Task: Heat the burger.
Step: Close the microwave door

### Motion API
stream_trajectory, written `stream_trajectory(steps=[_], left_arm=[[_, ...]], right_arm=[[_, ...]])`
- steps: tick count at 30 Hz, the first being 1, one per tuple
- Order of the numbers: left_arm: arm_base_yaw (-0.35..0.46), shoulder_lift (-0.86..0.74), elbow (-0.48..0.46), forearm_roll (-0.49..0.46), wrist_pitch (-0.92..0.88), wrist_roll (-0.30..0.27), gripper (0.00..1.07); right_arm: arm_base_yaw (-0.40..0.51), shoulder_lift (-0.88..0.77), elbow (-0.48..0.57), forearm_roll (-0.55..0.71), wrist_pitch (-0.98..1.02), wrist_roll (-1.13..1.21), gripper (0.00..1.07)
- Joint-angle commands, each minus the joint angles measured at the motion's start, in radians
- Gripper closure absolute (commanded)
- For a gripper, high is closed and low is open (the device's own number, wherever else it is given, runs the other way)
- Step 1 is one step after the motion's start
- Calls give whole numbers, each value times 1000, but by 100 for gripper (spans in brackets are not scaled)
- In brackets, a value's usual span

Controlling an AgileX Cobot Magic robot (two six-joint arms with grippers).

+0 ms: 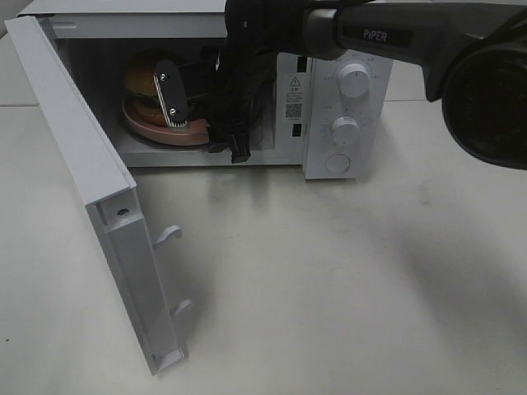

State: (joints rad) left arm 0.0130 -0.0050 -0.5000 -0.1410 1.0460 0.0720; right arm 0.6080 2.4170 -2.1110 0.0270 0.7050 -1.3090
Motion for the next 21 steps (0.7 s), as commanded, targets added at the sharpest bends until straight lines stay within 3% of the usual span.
stream_trajectory(steps=[1, 6, 17, 21], left_arm=[[-4, -25, 5, -2, -10, 1, 10], [-4, -25, 5, -2, -10, 1, 10], [-4, -25, 5, -2, -10, 1, 10], [-4, -25, 5, -2, -10, 1, 10]], right_arm=[[1, -29, -2, 26, 16, 27, 48], [1, -63, 83, 58, -2, 29, 47], [-1, -190, 319, 16, -147, 38, 34], [-2, -265, 469, 0, -272, 38, 32]])
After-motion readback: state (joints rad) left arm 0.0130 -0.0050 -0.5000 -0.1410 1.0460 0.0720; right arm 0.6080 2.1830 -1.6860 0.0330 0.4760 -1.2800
